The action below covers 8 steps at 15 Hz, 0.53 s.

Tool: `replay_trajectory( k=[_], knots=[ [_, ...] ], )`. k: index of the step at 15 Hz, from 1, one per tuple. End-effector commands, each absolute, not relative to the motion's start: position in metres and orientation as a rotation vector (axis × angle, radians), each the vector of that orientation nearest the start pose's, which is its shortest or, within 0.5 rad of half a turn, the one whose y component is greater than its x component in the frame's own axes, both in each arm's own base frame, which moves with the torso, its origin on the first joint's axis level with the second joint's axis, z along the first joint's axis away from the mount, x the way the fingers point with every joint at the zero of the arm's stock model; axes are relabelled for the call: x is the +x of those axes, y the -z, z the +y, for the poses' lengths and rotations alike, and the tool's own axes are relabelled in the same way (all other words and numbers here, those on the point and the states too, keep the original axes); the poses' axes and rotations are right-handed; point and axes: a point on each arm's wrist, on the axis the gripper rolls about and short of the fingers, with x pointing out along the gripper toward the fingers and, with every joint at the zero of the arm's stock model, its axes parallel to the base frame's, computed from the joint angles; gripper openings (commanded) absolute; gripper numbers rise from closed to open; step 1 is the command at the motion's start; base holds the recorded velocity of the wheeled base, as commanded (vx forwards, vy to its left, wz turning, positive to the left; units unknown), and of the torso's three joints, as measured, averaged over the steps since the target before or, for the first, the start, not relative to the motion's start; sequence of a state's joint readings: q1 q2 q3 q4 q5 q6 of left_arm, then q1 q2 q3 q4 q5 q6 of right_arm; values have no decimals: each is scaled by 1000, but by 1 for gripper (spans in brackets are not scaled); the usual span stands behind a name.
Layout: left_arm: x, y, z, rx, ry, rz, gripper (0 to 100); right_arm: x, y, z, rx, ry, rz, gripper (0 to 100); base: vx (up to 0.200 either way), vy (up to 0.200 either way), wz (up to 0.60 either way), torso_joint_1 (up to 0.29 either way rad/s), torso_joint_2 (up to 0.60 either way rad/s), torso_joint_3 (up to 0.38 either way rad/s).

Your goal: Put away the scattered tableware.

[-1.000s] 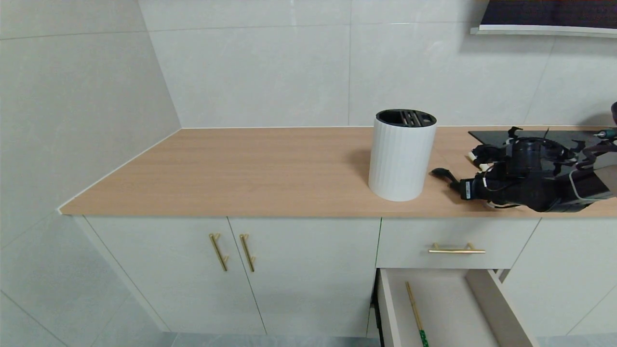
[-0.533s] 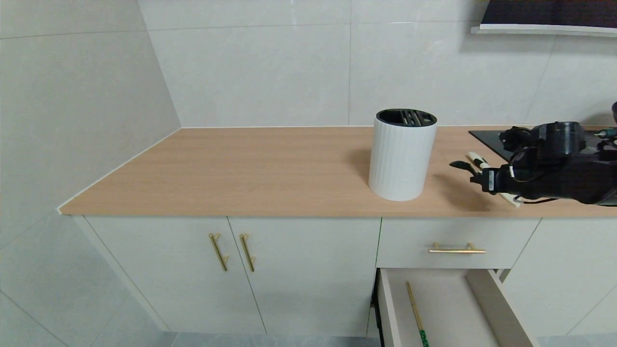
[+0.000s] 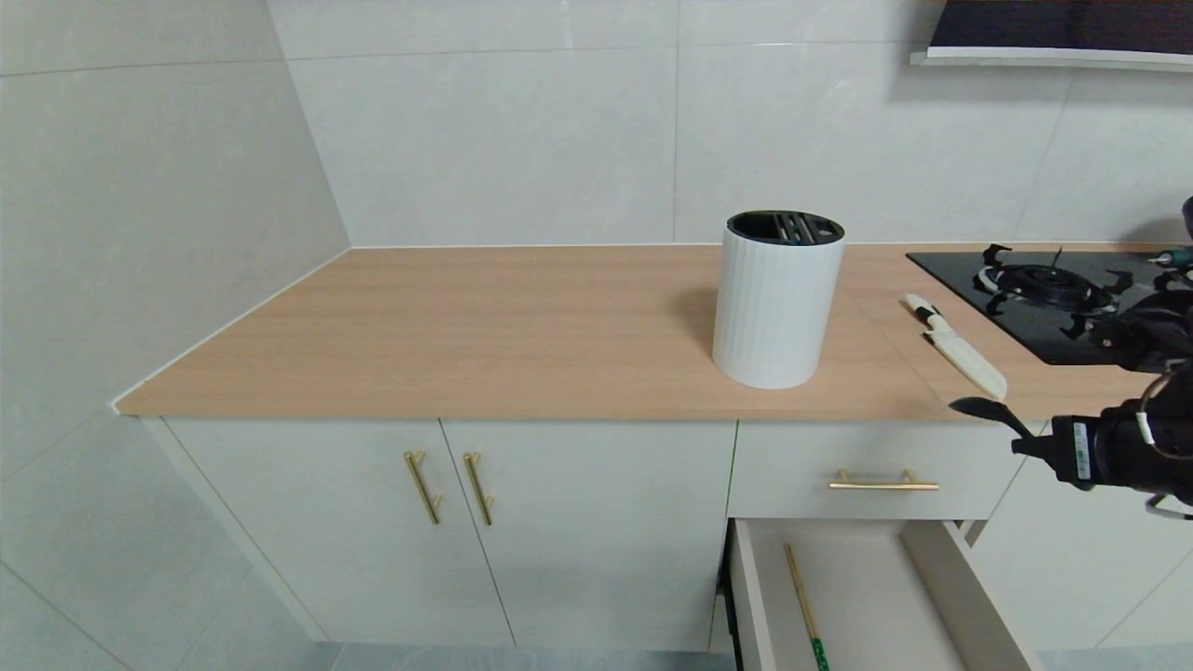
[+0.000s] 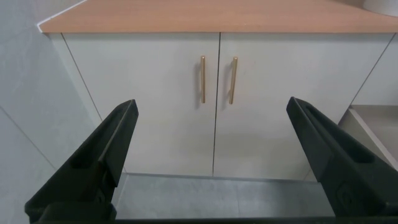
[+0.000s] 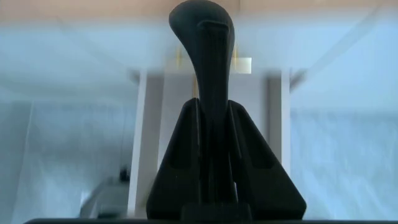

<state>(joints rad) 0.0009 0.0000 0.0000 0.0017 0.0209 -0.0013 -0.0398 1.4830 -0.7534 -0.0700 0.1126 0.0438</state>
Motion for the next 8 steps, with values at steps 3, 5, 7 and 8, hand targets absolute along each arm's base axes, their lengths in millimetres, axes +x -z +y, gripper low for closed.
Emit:
replay_trajectory(
  k=[3,5,7,8],
  knots=[
    [-23,-75,0,-2,-23,2,100,208,-178,-6,83,-58,644,0,0,0,0,-30,76,46],
    [-23,-75,0,-2,-23,2,100,210,-171,-2,75,-76,672,0,0,0,0,-151,381,239],
    [-23,-75,0,-2,-23,2,100,209,-166,2,65,-94,693,0,0,0,0,-168,464,283],
    [-23,-75,0,-2,-23,2,100,211,-162,3,58,-97,711,0,0,0,0,-178,486,310]
  ],
)
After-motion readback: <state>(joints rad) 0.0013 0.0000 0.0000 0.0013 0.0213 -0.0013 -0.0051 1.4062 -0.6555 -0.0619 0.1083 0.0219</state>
